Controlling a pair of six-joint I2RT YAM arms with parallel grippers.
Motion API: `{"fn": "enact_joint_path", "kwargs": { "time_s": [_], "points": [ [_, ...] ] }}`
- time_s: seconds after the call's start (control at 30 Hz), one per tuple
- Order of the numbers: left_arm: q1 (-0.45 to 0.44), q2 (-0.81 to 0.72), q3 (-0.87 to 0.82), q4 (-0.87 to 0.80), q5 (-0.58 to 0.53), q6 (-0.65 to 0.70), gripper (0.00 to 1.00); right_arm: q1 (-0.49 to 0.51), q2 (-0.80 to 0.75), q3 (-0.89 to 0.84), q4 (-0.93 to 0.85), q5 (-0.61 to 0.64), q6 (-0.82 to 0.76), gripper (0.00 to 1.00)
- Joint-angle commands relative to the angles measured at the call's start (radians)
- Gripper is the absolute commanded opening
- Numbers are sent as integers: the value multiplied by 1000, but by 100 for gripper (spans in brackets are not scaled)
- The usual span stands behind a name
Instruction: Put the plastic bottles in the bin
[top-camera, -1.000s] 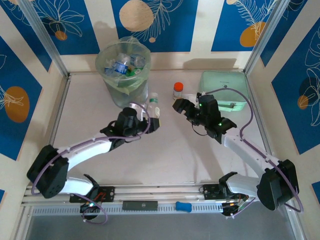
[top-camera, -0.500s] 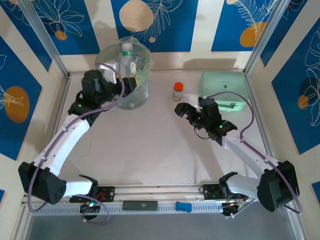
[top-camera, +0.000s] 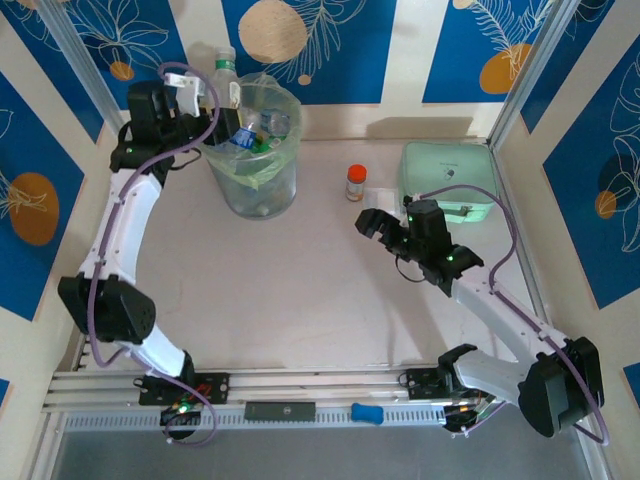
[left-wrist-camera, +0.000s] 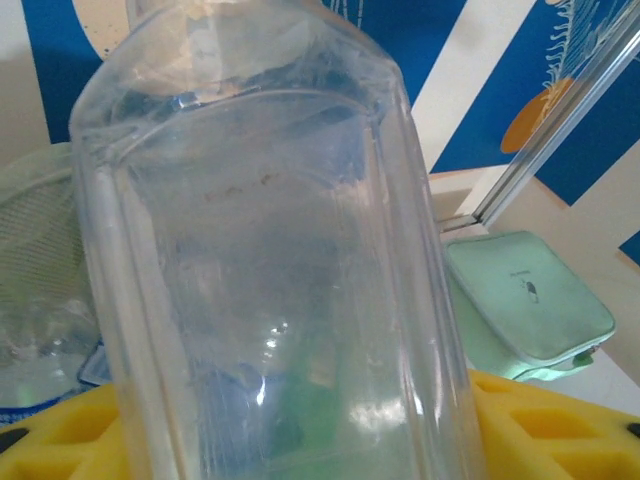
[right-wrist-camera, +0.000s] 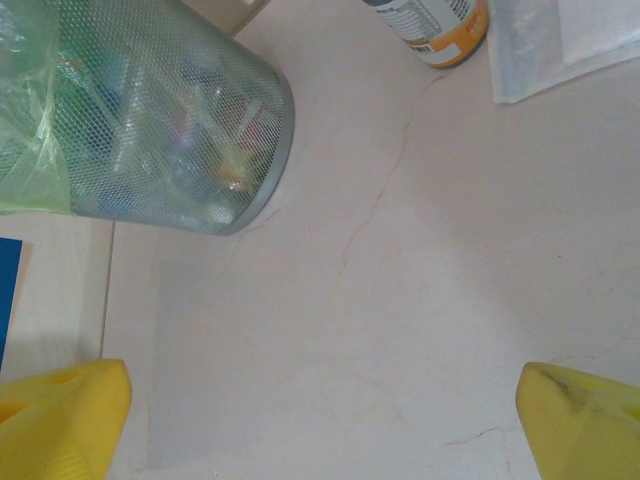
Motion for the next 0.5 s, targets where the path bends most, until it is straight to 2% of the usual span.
{"fn": "enact_joint_path", "kwargs": {
  "time_s": [0.0, 0.37, 0.43, 0.47],
  "points": [
    [41, 66, 90, -143, 66, 79, 53, -11, -30, -28, -27, 20, -20, 99],
    [63, 213, 185, -267, -28, 140, 54, -38, -71, -33, -53, 27, -22, 99],
    [63, 222, 190, -278, -44, 145, 57, -37, -73, -32, -53, 23, -19, 99],
    [63, 224, 190, -280, -51, 146, 62, -39, -70, -32, -51, 22, -17, 99]
  ]
}}
